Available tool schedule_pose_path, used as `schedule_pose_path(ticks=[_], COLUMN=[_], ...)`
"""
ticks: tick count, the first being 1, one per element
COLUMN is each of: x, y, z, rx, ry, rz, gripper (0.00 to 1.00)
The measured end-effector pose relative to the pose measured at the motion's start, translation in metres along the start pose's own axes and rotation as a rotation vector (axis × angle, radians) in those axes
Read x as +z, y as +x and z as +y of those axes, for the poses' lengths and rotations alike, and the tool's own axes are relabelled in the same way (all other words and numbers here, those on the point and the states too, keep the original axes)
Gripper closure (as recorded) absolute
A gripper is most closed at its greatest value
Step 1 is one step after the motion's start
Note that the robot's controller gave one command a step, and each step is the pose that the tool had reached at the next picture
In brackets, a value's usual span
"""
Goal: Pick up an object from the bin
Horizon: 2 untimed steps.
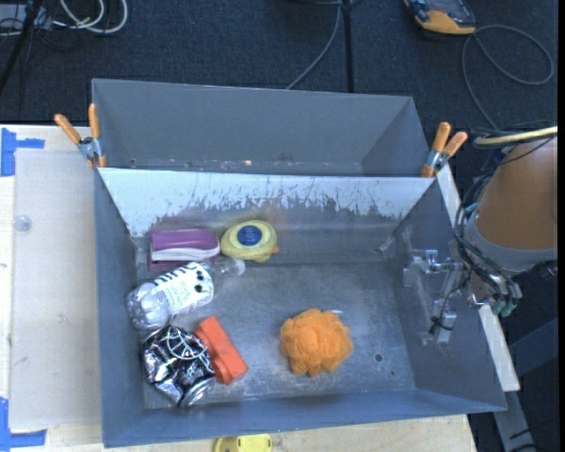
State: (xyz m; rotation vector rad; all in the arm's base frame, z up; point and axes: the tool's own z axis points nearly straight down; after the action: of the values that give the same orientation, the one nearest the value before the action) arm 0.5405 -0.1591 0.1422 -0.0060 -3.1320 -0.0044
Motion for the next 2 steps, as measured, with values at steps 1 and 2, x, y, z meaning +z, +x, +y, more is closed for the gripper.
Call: schedule_pose_path(ticks=[1, 2], x=[-0.005, 0.053], y=[-0.002, 0.03], z=[0.0, 0.037], rx=[-0.004, 0.052], ry=[0.002, 0.0], rz=[-0.007, -0.005], gripper=[0.0, 0.0])
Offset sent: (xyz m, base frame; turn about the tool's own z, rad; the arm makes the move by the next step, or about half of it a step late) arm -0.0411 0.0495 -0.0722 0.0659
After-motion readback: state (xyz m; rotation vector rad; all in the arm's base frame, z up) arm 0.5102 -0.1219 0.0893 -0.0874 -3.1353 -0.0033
